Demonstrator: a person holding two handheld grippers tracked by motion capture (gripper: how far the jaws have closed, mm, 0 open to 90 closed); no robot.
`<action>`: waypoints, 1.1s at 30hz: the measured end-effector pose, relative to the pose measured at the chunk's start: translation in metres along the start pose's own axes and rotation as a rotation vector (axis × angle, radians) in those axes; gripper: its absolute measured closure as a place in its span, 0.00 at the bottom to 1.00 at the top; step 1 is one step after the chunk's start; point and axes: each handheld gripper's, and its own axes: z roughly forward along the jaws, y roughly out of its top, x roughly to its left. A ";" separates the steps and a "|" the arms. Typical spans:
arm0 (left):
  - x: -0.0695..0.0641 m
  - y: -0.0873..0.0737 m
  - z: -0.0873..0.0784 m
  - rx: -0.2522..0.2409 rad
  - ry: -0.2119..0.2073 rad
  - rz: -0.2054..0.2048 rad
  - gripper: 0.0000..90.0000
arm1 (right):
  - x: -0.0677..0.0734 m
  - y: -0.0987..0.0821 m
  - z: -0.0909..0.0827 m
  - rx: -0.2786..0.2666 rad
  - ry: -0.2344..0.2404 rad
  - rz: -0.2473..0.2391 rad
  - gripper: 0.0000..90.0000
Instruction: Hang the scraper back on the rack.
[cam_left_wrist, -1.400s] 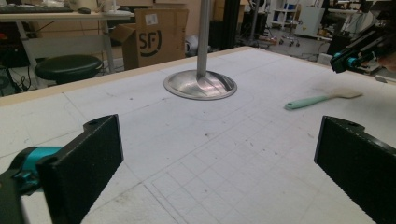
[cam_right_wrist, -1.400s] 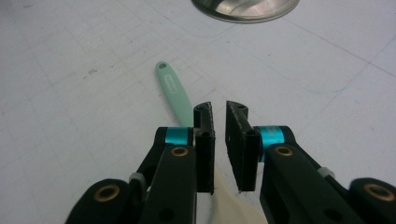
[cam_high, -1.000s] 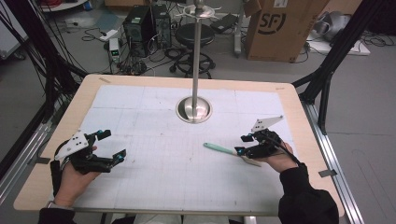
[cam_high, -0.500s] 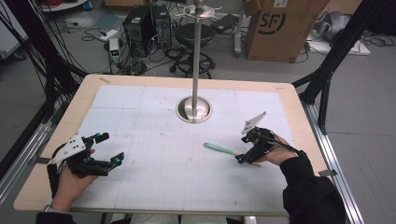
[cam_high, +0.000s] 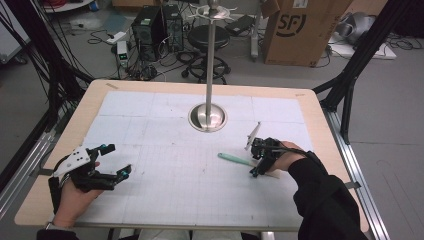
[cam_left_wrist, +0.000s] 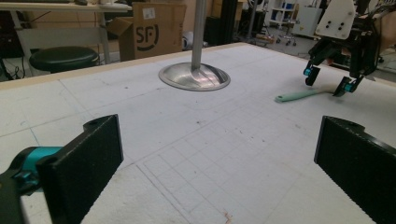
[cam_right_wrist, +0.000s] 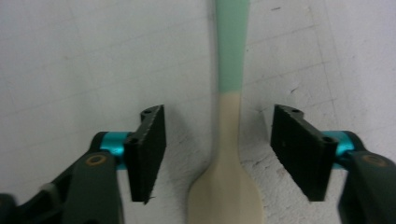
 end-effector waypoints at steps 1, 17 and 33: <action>0.000 0.000 0.000 0.001 0.000 0.001 0.02 | -0.001 0.002 0.000 0.008 -0.001 -0.003 0.48; 0.000 -0.001 0.000 0.007 0.001 0.006 0.02 | 0.004 0.016 0.000 0.145 -0.036 -0.075 0.89; 0.000 -0.001 0.000 0.006 0.006 0.009 0.02 | 0.004 -0.004 -0.038 -0.137 -0.184 0.037 0.90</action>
